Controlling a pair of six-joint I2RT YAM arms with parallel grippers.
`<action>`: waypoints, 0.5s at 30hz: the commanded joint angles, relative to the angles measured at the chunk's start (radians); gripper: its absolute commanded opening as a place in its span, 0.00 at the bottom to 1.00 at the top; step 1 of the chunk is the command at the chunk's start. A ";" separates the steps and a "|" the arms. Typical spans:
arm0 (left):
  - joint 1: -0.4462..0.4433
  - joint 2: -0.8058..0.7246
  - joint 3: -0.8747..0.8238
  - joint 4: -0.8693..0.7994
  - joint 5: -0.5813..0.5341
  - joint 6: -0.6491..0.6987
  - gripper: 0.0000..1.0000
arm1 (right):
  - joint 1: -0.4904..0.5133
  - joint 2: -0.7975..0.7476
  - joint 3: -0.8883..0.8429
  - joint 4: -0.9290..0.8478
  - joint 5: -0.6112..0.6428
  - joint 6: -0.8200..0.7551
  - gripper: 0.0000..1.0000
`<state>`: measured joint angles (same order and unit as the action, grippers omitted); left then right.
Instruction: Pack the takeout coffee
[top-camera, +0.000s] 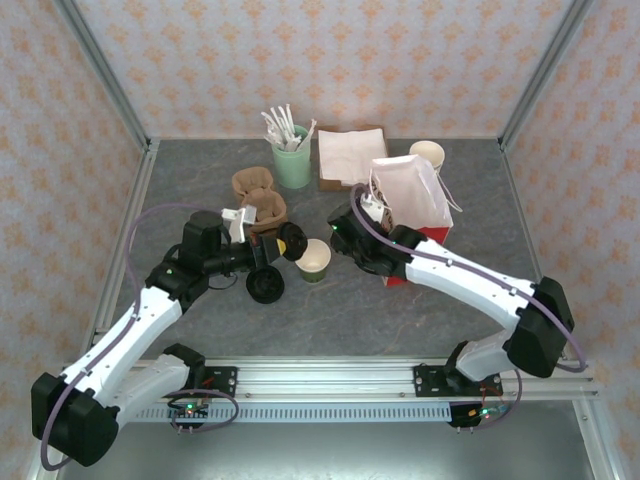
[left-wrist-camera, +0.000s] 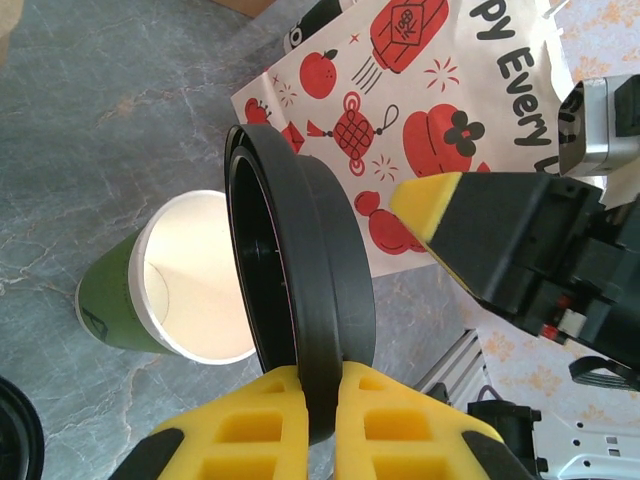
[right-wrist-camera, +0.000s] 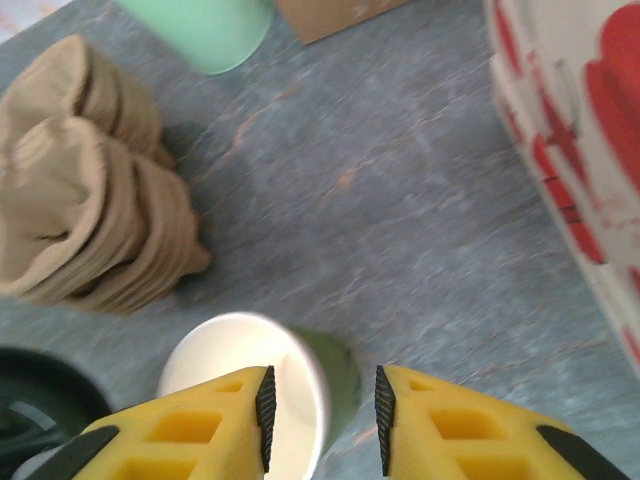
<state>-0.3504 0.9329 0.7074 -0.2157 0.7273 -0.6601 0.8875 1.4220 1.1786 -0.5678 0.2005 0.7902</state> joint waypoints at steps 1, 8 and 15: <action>0.010 0.008 -0.017 0.068 0.029 -0.022 0.10 | 0.000 0.042 0.052 -0.093 0.185 -0.037 0.34; 0.010 0.010 -0.034 0.108 0.032 -0.036 0.09 | -0.026 0.109 0.073 -0.152 0.265 -0.017 0.34; 0.010 0.004 -0.037 0.095 0.032 -0.026 0.09 | -0.067 0.117 0.069 -0.210 0.335 -0.017 0.33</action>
<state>-0.3504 0.9417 0.6830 -0.1543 0.7376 -0.6842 0.8318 1.5402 1.2289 -0.7124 0.4488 0.7803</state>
